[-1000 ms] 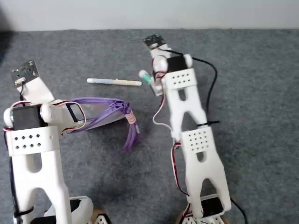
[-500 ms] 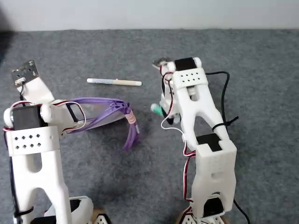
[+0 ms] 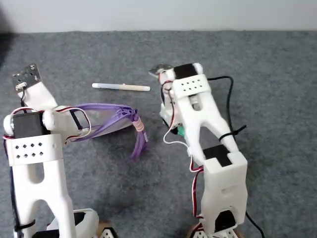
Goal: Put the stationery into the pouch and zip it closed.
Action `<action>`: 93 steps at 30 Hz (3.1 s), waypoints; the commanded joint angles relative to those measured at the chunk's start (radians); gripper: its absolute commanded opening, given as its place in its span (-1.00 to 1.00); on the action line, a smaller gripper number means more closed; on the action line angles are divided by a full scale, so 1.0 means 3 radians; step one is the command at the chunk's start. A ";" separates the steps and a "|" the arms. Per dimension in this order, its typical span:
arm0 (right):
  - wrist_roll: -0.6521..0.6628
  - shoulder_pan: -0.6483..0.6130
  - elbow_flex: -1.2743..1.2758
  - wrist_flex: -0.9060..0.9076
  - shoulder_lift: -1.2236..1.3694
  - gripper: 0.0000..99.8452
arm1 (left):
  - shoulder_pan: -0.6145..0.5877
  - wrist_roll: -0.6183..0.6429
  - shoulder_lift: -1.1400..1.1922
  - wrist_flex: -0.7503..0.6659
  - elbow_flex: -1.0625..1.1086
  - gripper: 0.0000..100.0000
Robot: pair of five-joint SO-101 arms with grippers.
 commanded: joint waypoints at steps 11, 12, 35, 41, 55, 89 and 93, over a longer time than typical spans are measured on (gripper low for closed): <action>0.0338 -0.0095 -0.0061 -0.0852 0.0448 -0.54 | 0.0026 0.0036 0.0056 0.0010 0.0054 -0.97; 0.0338 -0.0090 -0.0061 -0.0903 0.0499 -0.54 | 0.0026 0.0036 0.0056 0.0010 0.0054 -0.97; -0.0046 -0.0136 -0.0046 0.0182 -0.0632 -0.98 | 0.0026 0.0041 0.0077 0.0010 0.0059 -0.97; -0.0194 -0.0269 0.0353 0.0182 -0.1460 -0.98 | 0.0026 0.0041 0.0077 0.0010 0.0059 -0.97; -0.1079 -0.1112 0.0680 -0.0831 -0.3097 -0.98 | 0.0026 0.0041 0.0077 0.0005 0.0059 -0.97; -0.0655 -0.1685 0.2987 -0.3521 -0.3992 -0.50 | 0.0020 0.0041 0.0056 -0.0010 0.0274 -0.97; -0.0685 -0.1619 0.2670 -0.3230 -0.3987 -0.58 | 0.0020 0.0041 0.0056 -0.0010 0.0274 -0.97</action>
